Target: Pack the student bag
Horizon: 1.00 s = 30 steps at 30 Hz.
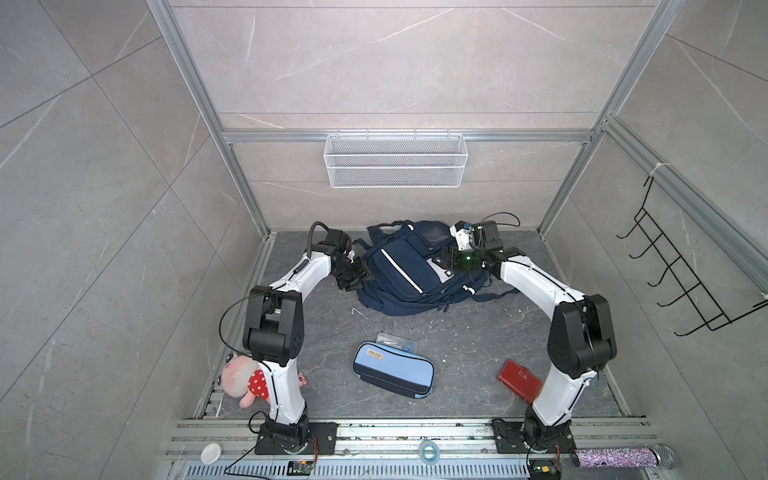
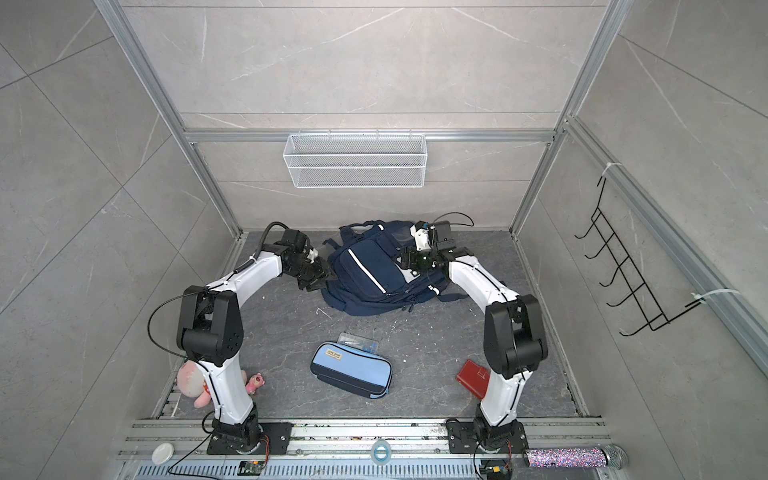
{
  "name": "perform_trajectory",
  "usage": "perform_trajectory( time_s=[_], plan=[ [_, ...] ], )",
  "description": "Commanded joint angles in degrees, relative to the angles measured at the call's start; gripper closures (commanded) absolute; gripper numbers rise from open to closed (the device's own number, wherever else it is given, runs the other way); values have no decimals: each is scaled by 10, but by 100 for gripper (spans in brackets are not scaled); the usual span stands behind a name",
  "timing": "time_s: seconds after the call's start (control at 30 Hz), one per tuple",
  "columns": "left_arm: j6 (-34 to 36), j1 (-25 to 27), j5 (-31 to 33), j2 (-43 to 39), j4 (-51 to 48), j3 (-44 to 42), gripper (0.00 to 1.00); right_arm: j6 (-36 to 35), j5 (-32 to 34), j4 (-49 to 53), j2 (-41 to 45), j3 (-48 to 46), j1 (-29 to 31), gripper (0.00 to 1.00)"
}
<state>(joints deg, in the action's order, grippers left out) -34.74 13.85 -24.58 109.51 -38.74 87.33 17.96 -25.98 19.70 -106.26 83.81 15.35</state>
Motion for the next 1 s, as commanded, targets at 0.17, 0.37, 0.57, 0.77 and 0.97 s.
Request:
perform_trajectory(
  time_s=[0.17, 0.37, 0.57, 0.77, 0.97],
  plan=[
    [2, 8, -2, -21, -28, 4, 42, 8, -29, 105, -38, 11, -8, 38],
    [34, 13, -59, 21, -16, 8, 48, -15, 31, 207, -113, 83, -11, 38],
    [78, 13, -92, 29, -9, -31, 54, 2, 61, 265, -164, 139, -13, 42],
    [95, 14, -99, 46, 13, -77, 67, 22, 79, 284, -174, 130, -20, 44],
    [99, 14, -102, 56, 26, -93, 72, 10, 64, 280, -179, 121, -22, 39]
  ],
)
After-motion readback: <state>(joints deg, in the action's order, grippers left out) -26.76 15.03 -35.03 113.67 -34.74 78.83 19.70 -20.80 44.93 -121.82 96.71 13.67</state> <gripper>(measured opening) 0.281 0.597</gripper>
